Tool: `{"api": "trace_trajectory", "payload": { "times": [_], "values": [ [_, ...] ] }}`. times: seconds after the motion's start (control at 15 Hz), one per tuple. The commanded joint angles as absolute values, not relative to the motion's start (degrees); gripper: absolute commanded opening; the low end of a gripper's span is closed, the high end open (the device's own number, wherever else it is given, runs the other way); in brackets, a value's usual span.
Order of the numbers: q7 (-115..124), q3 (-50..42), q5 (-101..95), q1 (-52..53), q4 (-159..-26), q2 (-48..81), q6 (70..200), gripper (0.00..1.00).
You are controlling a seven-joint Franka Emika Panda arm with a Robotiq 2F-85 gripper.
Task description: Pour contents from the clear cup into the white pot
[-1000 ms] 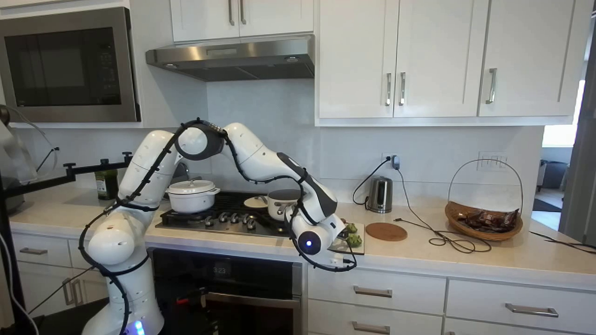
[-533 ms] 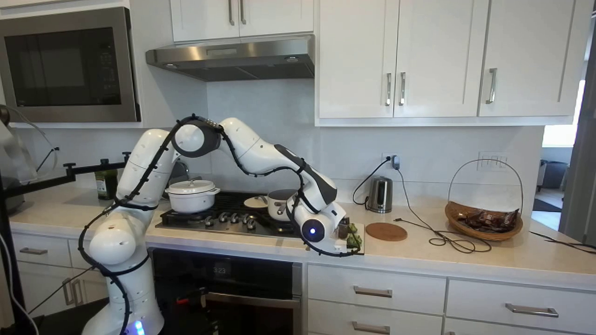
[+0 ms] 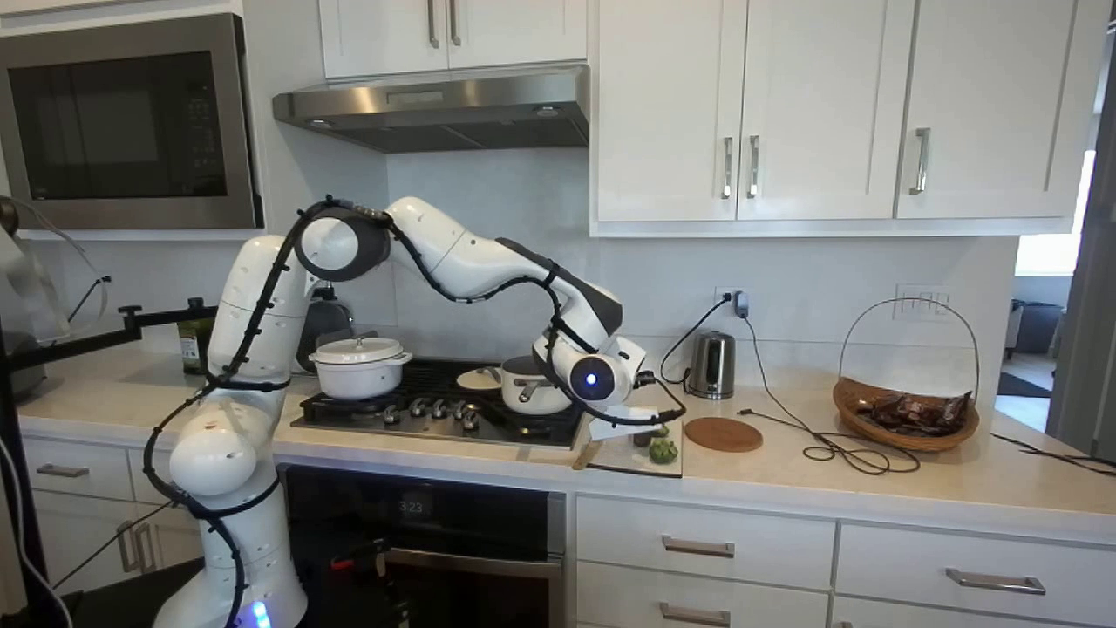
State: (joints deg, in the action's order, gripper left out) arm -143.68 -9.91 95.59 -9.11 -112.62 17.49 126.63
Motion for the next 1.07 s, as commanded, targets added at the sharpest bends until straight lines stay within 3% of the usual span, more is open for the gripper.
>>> {"api": "trace_trajectory", "payload": {
  "times": [0.0,0.6,0.87,1.0],
  "values": [
    [-141.00,-10.14,87.57,-6.87,-111.93,11.53,133.32,1.00],
    [-122.35,-6.86,54.29,-4.42,-111.72,1.86,145.74,1.00],
    [-108.27,-6.12,35.91,-4.72,-111.15,-0.44,143.39,1.00],
    [-109.94,-5.82,37.82,-5.13,-110.17,1.25,144.19,1.00]
  ]
}}
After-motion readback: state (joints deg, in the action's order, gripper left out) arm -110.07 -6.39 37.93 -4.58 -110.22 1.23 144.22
